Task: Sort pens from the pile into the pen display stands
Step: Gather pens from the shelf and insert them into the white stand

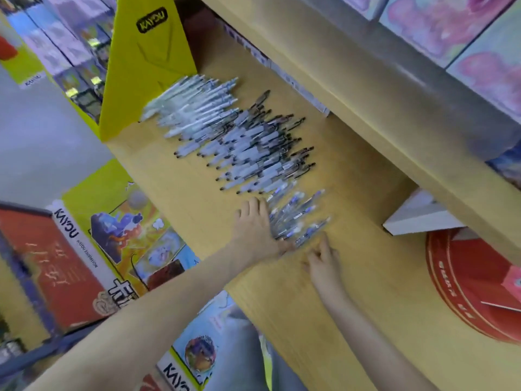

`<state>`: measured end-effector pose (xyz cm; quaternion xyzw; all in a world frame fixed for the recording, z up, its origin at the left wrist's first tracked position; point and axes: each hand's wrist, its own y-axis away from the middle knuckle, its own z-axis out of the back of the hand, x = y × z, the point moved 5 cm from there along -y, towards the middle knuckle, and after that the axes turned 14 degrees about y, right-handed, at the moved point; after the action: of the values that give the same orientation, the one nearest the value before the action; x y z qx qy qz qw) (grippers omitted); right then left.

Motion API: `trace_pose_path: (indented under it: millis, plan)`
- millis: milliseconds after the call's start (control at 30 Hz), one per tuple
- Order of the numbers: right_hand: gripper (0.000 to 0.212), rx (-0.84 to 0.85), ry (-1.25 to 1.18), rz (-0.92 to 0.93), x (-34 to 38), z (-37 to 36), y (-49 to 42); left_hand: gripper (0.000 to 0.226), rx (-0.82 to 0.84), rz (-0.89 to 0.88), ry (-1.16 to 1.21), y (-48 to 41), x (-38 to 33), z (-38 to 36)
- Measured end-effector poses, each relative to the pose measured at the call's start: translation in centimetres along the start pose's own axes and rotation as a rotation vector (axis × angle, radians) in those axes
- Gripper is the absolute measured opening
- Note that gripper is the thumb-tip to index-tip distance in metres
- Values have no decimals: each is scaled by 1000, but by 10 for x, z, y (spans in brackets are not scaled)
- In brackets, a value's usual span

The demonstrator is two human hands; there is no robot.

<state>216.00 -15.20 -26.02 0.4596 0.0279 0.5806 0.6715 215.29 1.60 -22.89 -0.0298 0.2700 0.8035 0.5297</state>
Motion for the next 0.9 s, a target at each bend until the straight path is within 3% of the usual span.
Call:
trace_pose_path:
  millis: [133,300,433,567,800,900]
  plan:
    - [58,42,-156,-47,5,-9,-8,104,78,-72,-23,-7,-24,-13]
    - [44,146,-380,-49,18,-2,-3,79,194,-118,-91,-16,-57,-28]
    - [46,161,-400,-41,20,8,-3,56,237,-193,-192,-16,-72,-33]
    - [39,117,-256,51,24,22,0,46,224,-248,-143,-20,-71,-35]
    - [40,-21,4,64,9,28,2,78,286,-174,466,-17,-54,-19]
    - [41,-69,45,23,0,30,9,86,314,-153,487,-10,-49,-7]
